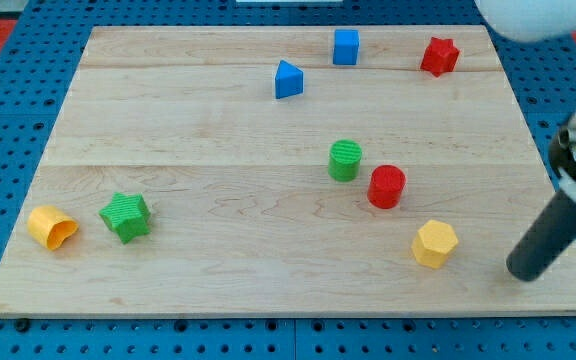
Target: Slide the green star towards the top of the board
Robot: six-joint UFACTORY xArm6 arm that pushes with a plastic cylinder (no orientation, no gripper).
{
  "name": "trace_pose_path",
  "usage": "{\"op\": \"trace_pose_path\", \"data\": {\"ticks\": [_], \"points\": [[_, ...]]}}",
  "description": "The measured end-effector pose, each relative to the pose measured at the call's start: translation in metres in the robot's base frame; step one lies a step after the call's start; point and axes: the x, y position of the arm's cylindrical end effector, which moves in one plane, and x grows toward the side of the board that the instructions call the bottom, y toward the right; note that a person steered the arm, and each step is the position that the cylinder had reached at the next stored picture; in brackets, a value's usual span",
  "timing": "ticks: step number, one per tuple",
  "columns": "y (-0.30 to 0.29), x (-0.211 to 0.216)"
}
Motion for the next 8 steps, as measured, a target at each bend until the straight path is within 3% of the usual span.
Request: {"op": "trace_pose_path", "data": {"ticks": [1, 3, 5, 8], "points": [[-0.044, 0.0], [-0.062, -0.029], [-0.085, 0.028], [-0.319, 0.014]]}}
